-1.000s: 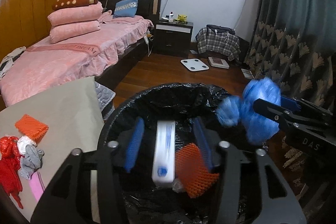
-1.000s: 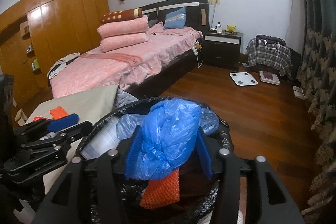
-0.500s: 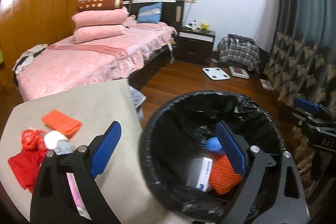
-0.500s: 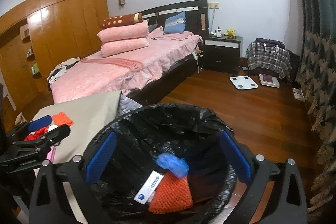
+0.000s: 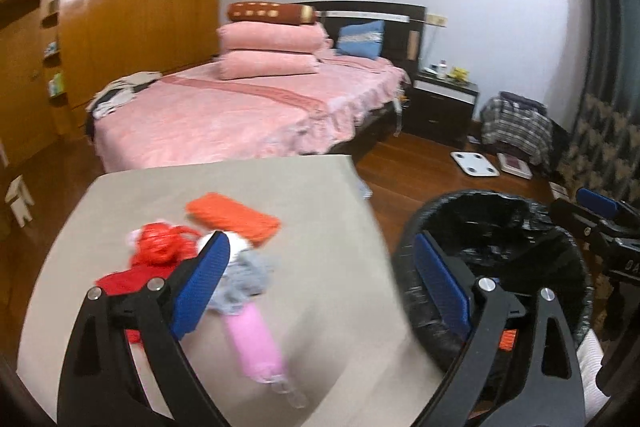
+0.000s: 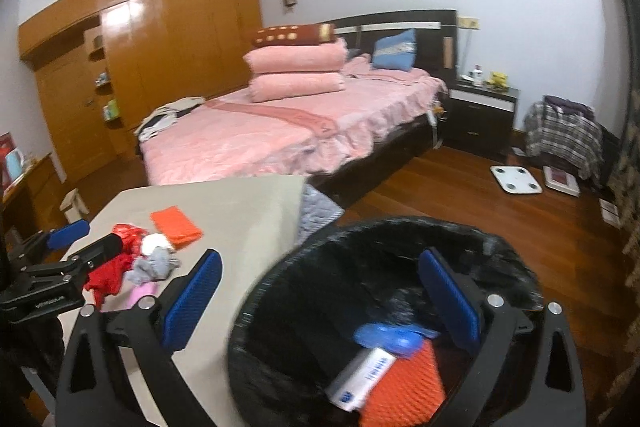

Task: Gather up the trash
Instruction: 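Grasp the pink face mask with the right tool and lift it, then grasp the red cloth with the left tool while the right tool holds the pink mask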

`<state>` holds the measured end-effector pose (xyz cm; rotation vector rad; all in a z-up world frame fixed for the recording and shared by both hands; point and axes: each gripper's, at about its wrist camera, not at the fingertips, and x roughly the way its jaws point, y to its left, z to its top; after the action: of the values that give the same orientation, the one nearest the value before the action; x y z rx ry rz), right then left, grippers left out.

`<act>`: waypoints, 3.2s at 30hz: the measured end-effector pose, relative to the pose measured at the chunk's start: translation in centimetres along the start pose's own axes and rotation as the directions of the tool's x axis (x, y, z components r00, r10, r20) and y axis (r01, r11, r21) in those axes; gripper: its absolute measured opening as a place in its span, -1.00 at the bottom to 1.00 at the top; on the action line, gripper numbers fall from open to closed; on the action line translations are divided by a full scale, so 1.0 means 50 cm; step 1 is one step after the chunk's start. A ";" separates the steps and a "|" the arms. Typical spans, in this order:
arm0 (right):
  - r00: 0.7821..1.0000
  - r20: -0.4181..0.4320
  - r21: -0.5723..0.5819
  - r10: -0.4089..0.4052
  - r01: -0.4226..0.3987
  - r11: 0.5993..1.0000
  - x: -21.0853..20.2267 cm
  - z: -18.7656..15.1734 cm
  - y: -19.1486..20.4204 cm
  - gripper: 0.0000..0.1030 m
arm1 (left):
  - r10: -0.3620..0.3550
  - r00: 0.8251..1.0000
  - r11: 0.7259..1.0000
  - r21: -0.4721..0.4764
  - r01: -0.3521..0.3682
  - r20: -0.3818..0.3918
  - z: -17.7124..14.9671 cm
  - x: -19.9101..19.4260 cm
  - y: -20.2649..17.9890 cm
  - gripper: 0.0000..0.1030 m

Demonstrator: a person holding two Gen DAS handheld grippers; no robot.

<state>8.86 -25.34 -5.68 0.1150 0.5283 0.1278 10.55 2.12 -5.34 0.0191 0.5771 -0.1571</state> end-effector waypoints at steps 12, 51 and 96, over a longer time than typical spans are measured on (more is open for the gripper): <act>0.987 -0.018 -0.095 0.160 -0.161 0.982 0.075 -0.014 0.188 0.88 | 0.165 0.986 0.984 -0.065 -0.166 -0.015 -0.043 -0.034 0.169 0.75; 0.882 -0.390 -0.147 0.263 -0.341 0.928 0.281 -0.189 0.414 -0.26 | 0.262 0.953 0.946 -0.156 -0.285 -0.153 -0.157 -0.010 0.350 0.75; 0.923 -0.258 -0.152 0.286 -0.331 0.931 0.233 -0.102 0.356 -0.66 | 0.232 0.952 0.953 -0.147 -0.263 -0.200 -0.135 0.089 0.305 0.29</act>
<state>14.59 -5.65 -13.28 -0.0080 0.7265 0.5072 12.91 16.94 -13.82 -0.0623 0.7632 0.1426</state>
